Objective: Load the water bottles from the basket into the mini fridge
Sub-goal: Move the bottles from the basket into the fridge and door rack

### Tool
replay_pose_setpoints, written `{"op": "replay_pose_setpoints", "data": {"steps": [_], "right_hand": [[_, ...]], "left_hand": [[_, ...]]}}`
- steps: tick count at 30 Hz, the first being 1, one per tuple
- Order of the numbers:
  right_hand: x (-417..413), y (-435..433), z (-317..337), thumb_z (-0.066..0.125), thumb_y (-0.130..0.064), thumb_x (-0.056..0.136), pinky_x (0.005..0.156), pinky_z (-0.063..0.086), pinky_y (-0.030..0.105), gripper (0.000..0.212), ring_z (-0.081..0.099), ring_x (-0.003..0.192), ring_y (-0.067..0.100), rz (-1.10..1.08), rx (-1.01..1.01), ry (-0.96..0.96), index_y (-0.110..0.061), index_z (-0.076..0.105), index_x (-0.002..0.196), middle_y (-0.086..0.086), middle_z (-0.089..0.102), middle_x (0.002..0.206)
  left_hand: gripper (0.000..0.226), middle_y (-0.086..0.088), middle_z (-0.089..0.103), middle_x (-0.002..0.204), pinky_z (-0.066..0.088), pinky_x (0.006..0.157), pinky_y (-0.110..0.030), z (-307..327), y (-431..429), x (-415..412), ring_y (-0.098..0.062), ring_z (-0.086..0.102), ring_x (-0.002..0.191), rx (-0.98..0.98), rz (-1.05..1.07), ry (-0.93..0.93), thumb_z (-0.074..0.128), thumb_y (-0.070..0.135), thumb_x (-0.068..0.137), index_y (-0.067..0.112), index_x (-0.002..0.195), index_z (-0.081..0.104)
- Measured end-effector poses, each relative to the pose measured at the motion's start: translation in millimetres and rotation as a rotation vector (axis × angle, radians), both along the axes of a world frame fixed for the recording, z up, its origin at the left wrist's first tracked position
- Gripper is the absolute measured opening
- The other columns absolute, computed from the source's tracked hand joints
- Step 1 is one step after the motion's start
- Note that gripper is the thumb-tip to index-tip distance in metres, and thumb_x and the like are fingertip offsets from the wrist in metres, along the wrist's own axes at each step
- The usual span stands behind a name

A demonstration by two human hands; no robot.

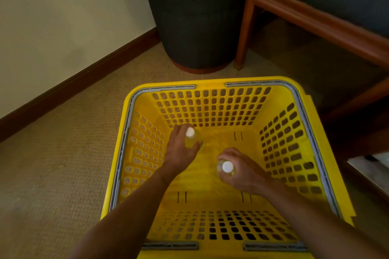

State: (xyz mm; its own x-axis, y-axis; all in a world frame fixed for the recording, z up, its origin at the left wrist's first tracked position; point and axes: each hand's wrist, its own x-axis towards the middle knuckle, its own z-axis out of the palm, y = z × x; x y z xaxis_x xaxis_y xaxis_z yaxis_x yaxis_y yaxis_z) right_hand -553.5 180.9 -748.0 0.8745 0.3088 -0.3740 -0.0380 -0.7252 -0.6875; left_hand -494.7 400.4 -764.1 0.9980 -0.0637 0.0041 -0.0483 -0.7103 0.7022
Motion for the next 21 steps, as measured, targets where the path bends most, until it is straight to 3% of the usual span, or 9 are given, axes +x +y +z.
{"op": "replay_pose_setpoints", "data": {"steps": [2,4,6,9,11,16,21], "right_hand": [[4.8,-3.5,-10.2,0.079,-0.058,0.068,0.092,0.050,0.031,0.068,0.052,0.113,0.004,-0.010,0.029,0.093,-0.036,0.056,0.129,-0.023,0.046,0.129],[8.7,-8.7,-19.4,0.089,-0.053,0.057,0.094,0.049,0.032,0.080,0.052,0.115,0.004,0.002,0.073,0.159,-0.040,0.055,0.128,-0.023,0.050,0.128],[10.1,-10.8,-24.5,0.094,-0.039,0.055,0.087,0.054,0.038,0.078,0.057,0.108,0.007,-0.010,0.109,0.182,-0.043,0.053,0.121,-0.021,0.057,0.121],[11.2,-5.9,-24.6,0.090,-0.022,0.059,0.070,0.059,0.047,0.065,0.065,0.090,0.011,-0.095,0.134,0.162,-0.039,0.050,0.108,-0.012,0.065,0.101],[10.8,-1.2,-19.0,0.087,-0.021,0.063,0.062,0.058,0.048,0.059,0.066,0.080,0.014,-0.168,0.123,0.134,-0.038,0.045,0.102,-0.007,0.066,0.091],[7.6,-4.7,21.5,0.090,-0.022,0.063,0.066,0.056,0.034,0.067,0.065,0.086,0.014,-0.403,0.199,0.091,-0.024,0.043,0.110,-0.006,0.062,0.097],[-12.5,-26.4,92.6,0.094,-0.017,0.056,0.076,0.057,0.027,0.067,0.070,0.095,0.015,-0.660,0.446,0.019,-0.026,0.059,0.113,-0.003,0.071,0.104]], "left_hand": [[0.053,0.001,0.059,0.114,0.051,0.083,-0.035,-8.9,-2.3,2.1,-0.014,0.054,0.102,-0.090,0.063,0.042,0.084,0.027,0.076,0.017,0.121,0.058],[0.065,0.005,0.063,0.117,0.050,0.084,-0.022,-14.5,-5.0,5.7,-0.008,0.055,0.105,-0.155,0.095,0.111,0.089,0.027,0.071,0.020,0.127,0.057],[0.075,0.008,0.063,0.114,0.043,0.079,-0.007,-16.9,-7.9,8.9,-0.007,0.057,0.104,-0.198,0.108,0.208,0.092,0.026,0.066,0.020,0.131,0.055],[0.075,0.010,0.061,0.106,0.039,0.069,-0.002,-22.3,-11.3,11.6,-0.011,0.058,0.100,-0.212,0.156,0.273,0.093,0.019,0.065,0.018,0.129,0.053],[0.074,0.010,0.060,0.102,0.041,0.066,-0.004,-21.5,-14.7,12.3,-0.012,0.058,0.095,-0.188,0.170,0.258,0.091,0.017,0.067,0.015,0.127,0.049],[0.076,0.000,0.068,0.101,0.058,0.073,-0.041,0.4,-15.2,7.5,-0.024,0.069,0.091,-0.177,0.135,0.213,0.091,0.029,0.066,0.023,0.121,0.039],[0.061,0.011,0.069,0.093,0.057,0.070,-0.044,67.5,-23.3,-10.8,-0.016,0.067,0.081,-0.257,0.028,-0.005,0.091,0.035,0.064,0.037,0.106,0.047]]}}
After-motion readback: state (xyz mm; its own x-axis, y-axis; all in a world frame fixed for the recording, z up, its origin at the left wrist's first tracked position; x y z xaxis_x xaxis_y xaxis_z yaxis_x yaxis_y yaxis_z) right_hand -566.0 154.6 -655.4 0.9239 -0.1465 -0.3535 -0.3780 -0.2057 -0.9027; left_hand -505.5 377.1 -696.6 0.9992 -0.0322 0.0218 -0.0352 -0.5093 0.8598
